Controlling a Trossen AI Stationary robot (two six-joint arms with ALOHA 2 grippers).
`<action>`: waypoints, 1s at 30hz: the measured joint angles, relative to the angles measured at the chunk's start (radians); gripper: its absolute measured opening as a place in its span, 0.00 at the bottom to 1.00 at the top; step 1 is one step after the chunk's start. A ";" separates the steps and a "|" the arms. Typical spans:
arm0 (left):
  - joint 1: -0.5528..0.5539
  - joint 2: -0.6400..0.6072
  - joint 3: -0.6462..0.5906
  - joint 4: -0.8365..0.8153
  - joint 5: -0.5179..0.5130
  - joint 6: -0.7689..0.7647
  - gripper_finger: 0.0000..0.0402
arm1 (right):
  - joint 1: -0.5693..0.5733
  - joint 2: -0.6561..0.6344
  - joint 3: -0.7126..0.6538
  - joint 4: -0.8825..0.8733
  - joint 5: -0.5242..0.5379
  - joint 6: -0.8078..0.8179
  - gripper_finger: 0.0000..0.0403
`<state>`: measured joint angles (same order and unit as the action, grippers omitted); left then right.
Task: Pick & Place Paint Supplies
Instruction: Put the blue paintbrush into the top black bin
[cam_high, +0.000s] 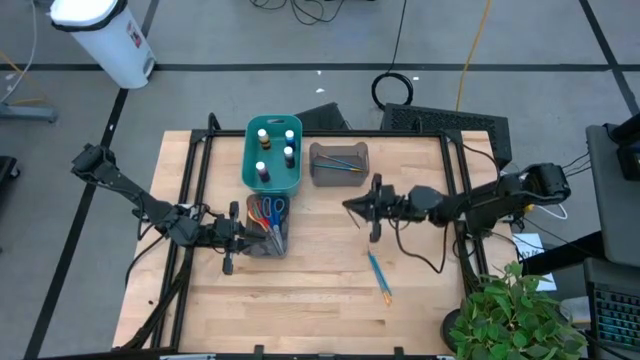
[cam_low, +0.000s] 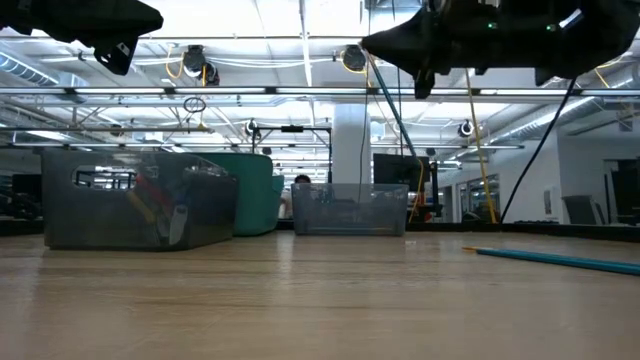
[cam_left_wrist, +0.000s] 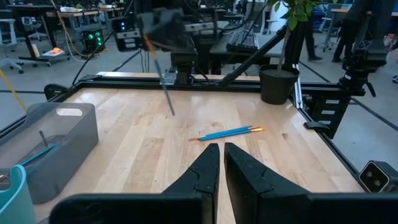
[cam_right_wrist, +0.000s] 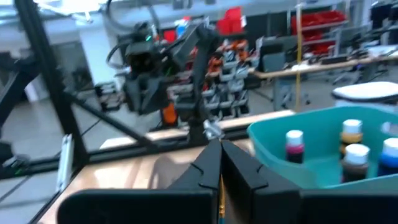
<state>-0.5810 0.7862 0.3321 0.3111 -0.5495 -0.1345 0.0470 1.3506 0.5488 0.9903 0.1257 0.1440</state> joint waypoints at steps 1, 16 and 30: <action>0.000 0.000 0.000 0.000 0.000 0.000 0.08 | -0.014 0.000 0.000 0.013 0.000 0.000 0.00; 0.000 0.000 0.000 0.000 0.000 0.000 0.08 | -0.111 -0.001 0.000 0.150 0.001 0.000 0.00; 0.000 0.000 0.000 0.000 0.000 0.000 0.08 | -0.101 -0.001 0.000 0.268 -0.252 0.022 0.00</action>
<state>-0.5810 0.7861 0.3321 0.3111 -0.5495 -0.1345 -0.0544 1.3499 0.5488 1.2582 -0.1261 0.1658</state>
